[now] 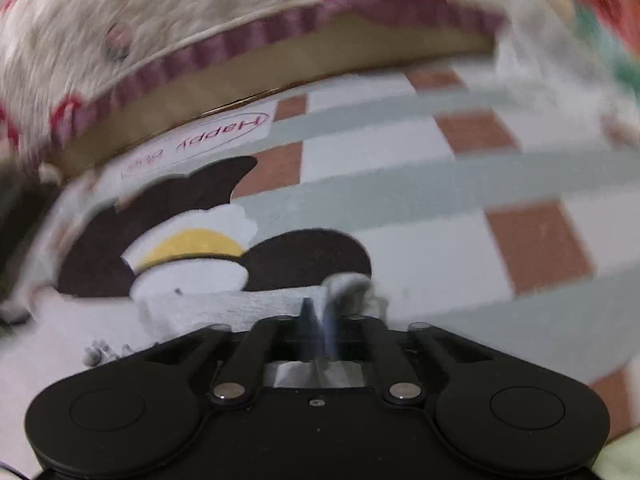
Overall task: Fold clothes
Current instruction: 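Pinch the T-shirt hem with both tools and fold it over, then release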
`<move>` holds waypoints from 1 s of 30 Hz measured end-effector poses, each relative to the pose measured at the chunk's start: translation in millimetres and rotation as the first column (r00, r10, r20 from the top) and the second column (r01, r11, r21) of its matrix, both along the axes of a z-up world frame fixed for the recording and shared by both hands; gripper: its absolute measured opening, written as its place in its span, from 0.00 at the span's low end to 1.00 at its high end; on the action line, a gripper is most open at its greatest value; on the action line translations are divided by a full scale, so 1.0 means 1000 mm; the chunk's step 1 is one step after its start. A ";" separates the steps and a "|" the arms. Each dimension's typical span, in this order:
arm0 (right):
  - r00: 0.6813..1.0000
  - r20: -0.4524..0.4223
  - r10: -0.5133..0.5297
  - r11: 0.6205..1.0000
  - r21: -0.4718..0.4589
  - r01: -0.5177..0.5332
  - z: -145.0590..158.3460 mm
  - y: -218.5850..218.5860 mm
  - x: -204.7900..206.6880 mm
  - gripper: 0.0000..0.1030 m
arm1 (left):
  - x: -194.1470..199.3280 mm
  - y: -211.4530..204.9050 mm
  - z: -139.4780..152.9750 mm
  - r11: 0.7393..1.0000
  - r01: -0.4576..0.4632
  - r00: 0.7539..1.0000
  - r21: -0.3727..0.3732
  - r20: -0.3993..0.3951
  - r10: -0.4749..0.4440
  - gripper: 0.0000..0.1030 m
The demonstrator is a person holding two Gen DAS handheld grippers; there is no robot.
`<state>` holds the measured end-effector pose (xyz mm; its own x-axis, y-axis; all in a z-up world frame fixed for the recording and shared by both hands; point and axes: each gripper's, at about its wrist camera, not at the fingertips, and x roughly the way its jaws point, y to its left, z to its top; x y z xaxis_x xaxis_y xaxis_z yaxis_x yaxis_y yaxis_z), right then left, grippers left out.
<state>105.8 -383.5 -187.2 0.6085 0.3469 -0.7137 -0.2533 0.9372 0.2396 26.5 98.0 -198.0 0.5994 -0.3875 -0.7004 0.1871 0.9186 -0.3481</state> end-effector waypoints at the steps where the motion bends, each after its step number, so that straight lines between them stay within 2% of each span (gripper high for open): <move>1: 0.999 0.039 -0.009 1.000 -0.004 0.009 0.008 0.001 -0.006 0.05 | -0.004 -0.002 0.008 1.000 0.000 0.999 0.024 0.038 -0.001 0.07; 5: 0.986 0.160 -0.051 0.999 0.020 0.049 0.047 -0.003 -0.019 0.05 | -0.018 -0.002 0.048 1.000 -0.017 0.986 0.024 0.168 0.012 0.07; 9: 0.968 0.242 -0.063 0.998 0.020 0.060 0.082 -0.007 -0.016 0.04 | -0.025 -0.006 0.086 0.997 -0.023 0.963 0.068 0.270 0.004 0.07; 14: 0.941 0.338 -0.024 1.000 0.006 0.024 0.123 0.003 0.030 0.04 | 0.047 -0.003 0.105 0.993 -0.073 0.947 0.096 0.320 0.038 0.07; 18: 0.919 0.394 -0.017 0.999 -0.024 0.029 0.139 0.027 0.101 0.03 | 0.109 -0.001 0.118 0.987 -0.115 0.933 0.115 0.355 0.068 0.08; 20: 0.923 0.383 -0.020 0.997 -0.063 0.048 0.135 0.037 0.144 0.06 | 0.141 0.001 0.124 0.983 -0.137 0.925 0.124 0.372 0.082 0.15; 21: 0.937 0.350 -0.017 0.995 -0.091 0.051 0.129 0.041 0.163 0.14 | 0.158 0.001 0.118 0.977 -0.170 0.929 0.128 0.352 0.115 0.24; 22: 0.949 0.314 -0.028 0.992 -0.105 0.064 0.120 0.042 0.177 0.15 | 0.176 0.003 0.105 0.967 -0.218 0.939 0.134 0.299 0.170 0.29; 23: 0.960 0.274 -0.055 0.991 -0.105 0.087 0.108 0.040 0.183 0.15 | 0.184 0.006 0.093 0.961 -0.242 0.946 0.131 0.250 0.204 0.28; 24: 0.969 0.234 -0.084 0.988 -0.105 0.111 0.096 0.038 0.189 0.20 | 0.187 0.009 0.083 0.959 -0.254 0.952 0.124 0.209 0.225 0.28; 26: 0.972 0.185 -0.148 0.981 -0.096 0.168 0.071 0.025 0.180 0.39 | 0.171 0.013 0.063 0.969 -0.239 0.962 0.068 0.154 0.226 0.31; 28: 0.978 0.127 -0.166 0.979 -0.095 0.179 0.047 0.007 0.163 0.42 | 0.147 0.011 0.047 0.978 -0.200 0.975 0.057 0.106 0.193 0.36; 30: 0.982 0.068 -0.179 0.979 -0.088 0.184 0.030 -0.016 0.144 0.42 | 0.121 0.006 0.032 0.982 -0.167 0.985 0.094 0.057 0.162 0.40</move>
<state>250.0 -399.6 -157.5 0.6975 0.1604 -0.6984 -0.0880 0.9864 0.1386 147.9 104.2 -166.4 0.6839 -0.2120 -0.6981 0.0454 0.9674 -0.2493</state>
